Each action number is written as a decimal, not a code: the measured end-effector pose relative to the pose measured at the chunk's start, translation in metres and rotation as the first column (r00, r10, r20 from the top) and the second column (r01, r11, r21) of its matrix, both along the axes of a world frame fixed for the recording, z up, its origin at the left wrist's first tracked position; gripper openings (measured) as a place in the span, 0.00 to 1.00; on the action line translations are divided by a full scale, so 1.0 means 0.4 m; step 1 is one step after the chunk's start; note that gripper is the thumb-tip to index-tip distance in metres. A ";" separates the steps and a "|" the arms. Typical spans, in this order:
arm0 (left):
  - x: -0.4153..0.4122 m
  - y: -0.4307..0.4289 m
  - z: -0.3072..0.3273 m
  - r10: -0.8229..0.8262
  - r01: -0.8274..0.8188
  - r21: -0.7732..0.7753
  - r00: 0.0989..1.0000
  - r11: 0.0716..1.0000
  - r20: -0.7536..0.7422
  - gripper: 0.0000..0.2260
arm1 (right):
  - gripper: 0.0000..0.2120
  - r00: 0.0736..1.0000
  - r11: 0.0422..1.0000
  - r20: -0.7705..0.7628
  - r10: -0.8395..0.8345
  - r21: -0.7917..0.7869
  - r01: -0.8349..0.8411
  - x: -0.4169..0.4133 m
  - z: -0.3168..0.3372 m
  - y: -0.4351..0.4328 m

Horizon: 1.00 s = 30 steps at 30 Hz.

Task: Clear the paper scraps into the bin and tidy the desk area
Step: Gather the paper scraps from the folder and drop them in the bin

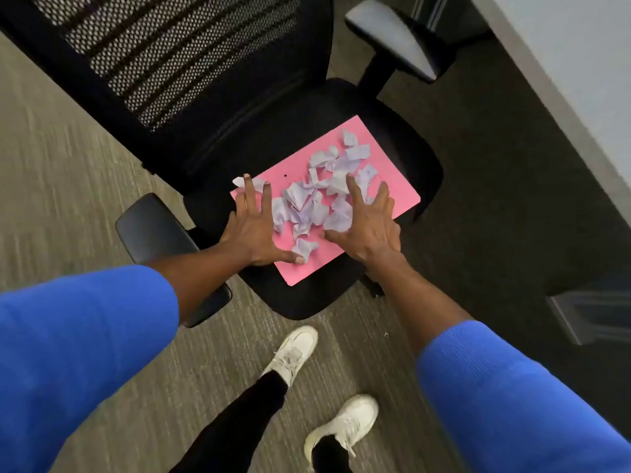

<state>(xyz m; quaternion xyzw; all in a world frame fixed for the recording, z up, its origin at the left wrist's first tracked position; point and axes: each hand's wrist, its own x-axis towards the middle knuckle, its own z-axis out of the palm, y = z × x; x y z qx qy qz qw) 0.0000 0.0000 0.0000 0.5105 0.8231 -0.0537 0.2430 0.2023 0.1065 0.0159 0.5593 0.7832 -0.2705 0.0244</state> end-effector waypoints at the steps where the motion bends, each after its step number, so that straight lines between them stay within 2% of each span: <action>1: 0.002 0.005 -0.009 -0.011 0.011 0.001 1.000 1.000 0.021 0.78 | 0.56 1.000 1.000 0.017 0.022 0.001 -0.022 -0.012 -0.008 0.006; 6: 0.025 0.020 -0.025 -0.066 0.069 0.045 0.996 0.997 -0.060 0.67 | 0.51 0.984 0.991 0.137 0.116 0.051 -0.124 -0.046 -0.059 0.021; 12: 0.057 0.043 -0.032 -0.093 0.090 0.153 0.996 0.984 0.012 0.39 | 0.31 0.979 0.980 0.131 0.156 0.107 -0.170 -0.061 -0.086 0.037; 15: 0.066 0.051 -0.039 -0.077 0.064 0.211 0.996 0.975 0.053 0.30 | 0.21 0.983 0.974 0.075 0.168 0.138 -0.177 -0.060 -0.090 0.040; 18: 0.071 0.061 -0.036 -0.069 0.045 0.260 0.994 0.964 0.081 0.25 | 0.15 0.983 0.967 0.032 0.179 0.177 -0.182 -0.060 -0.094 0.048; 22: 0.076 0.072 -0.034 -0.071 0.040 0.318 0.994 0.947 0.087 0.19 | 0.13 0.985 0.966 -0.056 0.165 0.211 -0.149 -0.056 -0.088 0.060; 30: 0.090 0.053 -0.018 0.038 -0.087 0.357 0.989 0.930 0.143 0.18 | 0.10 0.970 0.963 -0.241 -0.007 0.261 0.072 -0.018 -0.039 0.060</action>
